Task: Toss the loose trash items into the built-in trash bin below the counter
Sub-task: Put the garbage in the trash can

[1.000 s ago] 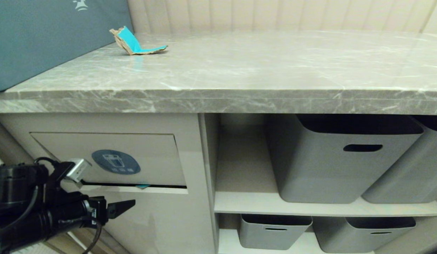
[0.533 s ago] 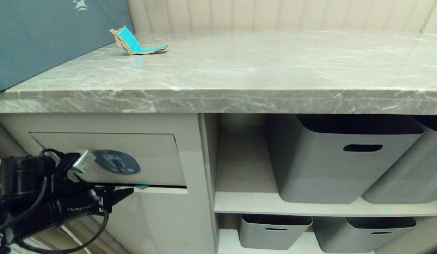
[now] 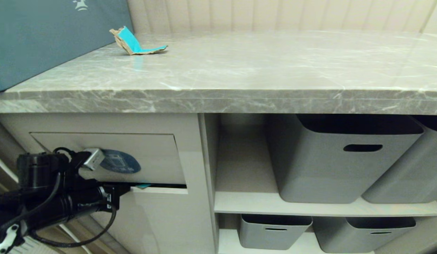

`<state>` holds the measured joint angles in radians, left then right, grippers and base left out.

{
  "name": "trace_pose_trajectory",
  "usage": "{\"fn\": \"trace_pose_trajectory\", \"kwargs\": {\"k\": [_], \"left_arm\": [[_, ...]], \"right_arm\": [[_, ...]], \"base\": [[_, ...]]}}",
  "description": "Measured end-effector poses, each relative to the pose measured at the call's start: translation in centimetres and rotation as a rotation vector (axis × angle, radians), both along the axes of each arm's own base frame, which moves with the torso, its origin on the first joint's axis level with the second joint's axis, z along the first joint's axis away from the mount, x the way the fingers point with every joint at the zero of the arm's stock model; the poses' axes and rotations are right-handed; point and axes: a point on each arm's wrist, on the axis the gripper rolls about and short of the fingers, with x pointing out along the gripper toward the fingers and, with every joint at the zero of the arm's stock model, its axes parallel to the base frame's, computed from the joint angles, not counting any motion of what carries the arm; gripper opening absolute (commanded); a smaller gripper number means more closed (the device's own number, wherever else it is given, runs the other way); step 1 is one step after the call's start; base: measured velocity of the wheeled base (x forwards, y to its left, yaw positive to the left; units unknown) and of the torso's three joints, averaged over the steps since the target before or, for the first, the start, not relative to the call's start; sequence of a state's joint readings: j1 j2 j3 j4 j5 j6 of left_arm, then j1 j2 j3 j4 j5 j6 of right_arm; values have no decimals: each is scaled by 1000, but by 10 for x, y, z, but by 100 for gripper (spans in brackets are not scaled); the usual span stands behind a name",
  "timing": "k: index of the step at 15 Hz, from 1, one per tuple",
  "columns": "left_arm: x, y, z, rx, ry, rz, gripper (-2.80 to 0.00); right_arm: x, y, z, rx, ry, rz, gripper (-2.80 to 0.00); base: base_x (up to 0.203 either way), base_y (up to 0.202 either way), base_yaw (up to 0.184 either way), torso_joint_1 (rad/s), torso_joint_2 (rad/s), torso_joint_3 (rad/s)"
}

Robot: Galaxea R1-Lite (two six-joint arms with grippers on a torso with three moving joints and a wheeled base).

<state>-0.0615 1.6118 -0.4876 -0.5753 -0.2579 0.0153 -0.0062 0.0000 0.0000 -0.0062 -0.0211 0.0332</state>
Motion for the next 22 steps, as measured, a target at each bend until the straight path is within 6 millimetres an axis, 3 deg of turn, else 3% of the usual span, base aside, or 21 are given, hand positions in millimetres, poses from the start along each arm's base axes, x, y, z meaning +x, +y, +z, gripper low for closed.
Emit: {"fn": "trace_pose_trajectory", "kwargs": {"k": [22], "left_arm": [[25,-9,-7,1,18,-27,-280]], "right_arm": [[0,0,0,0,0,0,-280]], "base": [[0,0,0,0,0,0]]}}
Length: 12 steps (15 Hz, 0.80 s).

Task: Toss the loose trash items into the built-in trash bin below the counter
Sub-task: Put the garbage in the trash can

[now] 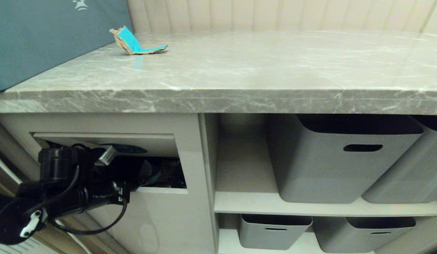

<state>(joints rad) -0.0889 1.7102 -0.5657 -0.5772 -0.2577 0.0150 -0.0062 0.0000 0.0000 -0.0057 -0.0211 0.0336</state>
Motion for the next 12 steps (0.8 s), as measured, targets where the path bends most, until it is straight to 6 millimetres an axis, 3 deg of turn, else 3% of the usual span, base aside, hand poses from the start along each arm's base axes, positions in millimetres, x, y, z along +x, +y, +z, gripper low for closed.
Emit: {"fn": "trace_pose_trajectory", "kwargs": {"k": [4,12], "left_arm": [[-7,0,2,3,-3,0,-280],[-74,8,1,2,0,10,-280]], "right_arm": [[0,0,0,0,0,0,-280],[0,0,0,0,0,0,-280]], "base": [[0,0,0,0,0,0],[0,0,0,0,0,0]]}}
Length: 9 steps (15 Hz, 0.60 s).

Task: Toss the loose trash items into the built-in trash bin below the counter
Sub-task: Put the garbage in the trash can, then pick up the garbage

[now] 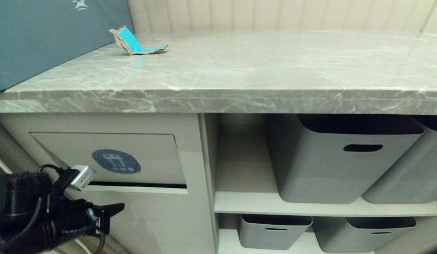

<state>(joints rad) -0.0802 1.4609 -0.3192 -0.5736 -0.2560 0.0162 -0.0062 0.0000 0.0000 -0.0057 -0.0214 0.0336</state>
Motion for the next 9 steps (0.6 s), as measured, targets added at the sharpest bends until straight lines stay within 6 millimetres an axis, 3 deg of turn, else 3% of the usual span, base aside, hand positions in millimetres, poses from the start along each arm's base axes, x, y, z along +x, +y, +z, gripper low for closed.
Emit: {"fn": "trace_pose_trajectory", "kwargs": {"k": [9], "left_arm": [[-99,16,12,10,-205,106,-280]], "right_arm": [[0,0,0,0,0,0,-280]], "base": [[0,0,0,0,0,0]]}}
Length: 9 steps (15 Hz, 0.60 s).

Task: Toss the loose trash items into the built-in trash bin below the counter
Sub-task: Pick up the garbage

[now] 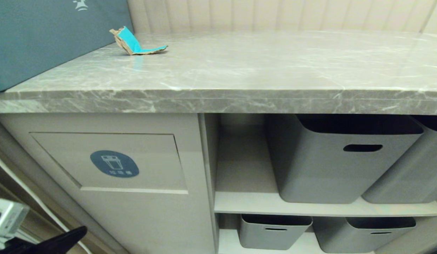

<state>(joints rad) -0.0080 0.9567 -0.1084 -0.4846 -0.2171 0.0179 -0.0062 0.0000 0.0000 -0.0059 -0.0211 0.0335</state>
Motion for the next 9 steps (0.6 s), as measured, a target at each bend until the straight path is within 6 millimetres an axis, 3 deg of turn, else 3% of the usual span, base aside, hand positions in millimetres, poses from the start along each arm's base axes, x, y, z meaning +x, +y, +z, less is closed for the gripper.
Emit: {"fn": "trace_pose_trajectory", "kwargs": {"k": [5,7,9], "left_arm": [[-69,4,-13,16,-168,140,-280],[-84,5,-30,5,-165,227,-280],[-93,5,-37,-4,-184,206,-280]], "right_arm": [[0,0,0,0,0,0,-280],[0,0,0,0,0,0,-280],[0,0,0,0,0,0,-280]], "base": [[0,0,0,0,0,0],[0,0,0,0,0,0],[0,0,0,0,0,0]]}}
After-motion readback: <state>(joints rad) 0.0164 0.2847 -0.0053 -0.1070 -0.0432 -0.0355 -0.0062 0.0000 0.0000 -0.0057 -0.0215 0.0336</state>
